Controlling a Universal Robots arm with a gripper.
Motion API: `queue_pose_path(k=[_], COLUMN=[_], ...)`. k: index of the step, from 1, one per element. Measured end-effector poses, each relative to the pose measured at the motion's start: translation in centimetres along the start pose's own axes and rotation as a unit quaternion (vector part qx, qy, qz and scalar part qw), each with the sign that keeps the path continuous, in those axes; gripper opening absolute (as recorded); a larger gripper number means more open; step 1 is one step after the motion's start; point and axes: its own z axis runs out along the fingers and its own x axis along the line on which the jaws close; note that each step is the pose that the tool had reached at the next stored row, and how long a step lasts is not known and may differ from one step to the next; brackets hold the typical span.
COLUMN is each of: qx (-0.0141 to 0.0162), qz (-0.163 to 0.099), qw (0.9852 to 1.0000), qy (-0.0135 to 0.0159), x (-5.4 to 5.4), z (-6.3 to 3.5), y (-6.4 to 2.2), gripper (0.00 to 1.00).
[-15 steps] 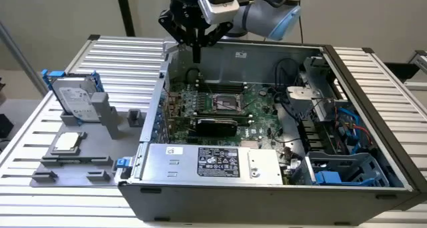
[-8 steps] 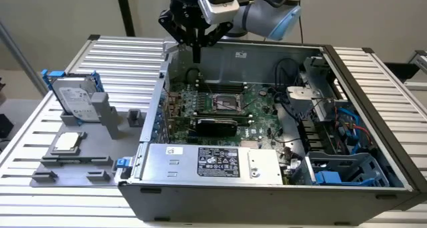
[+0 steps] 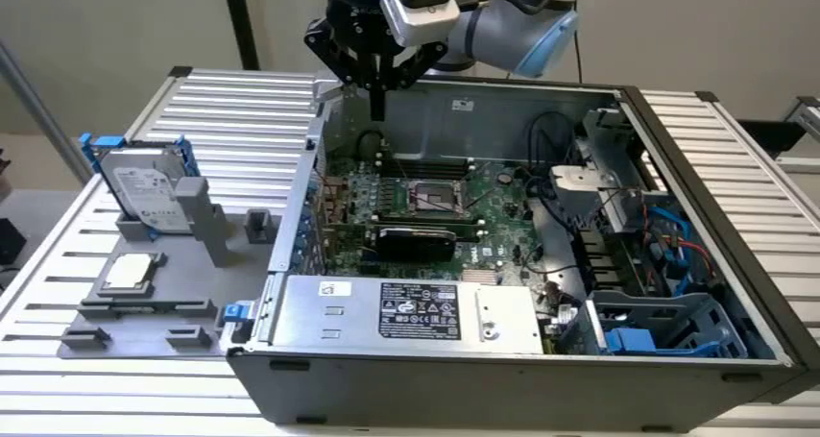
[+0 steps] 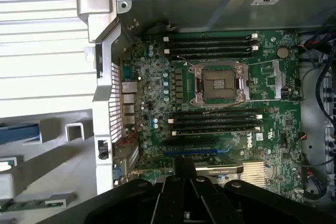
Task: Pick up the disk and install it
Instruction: 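Reach for the disk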
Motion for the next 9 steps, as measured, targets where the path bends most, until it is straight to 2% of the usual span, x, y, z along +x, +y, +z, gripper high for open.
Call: queue_pose_path(k=[4,9], qx=[0.0001,0.0000], qz=[0.000,0.000], qw=[1.0000,1.0000], qy=[0.0000,0.0000], x=[0.7,2.9], z=[-0.02,-0.07], y=[-0.05,-0.21], gripper=[0.00,0.00])
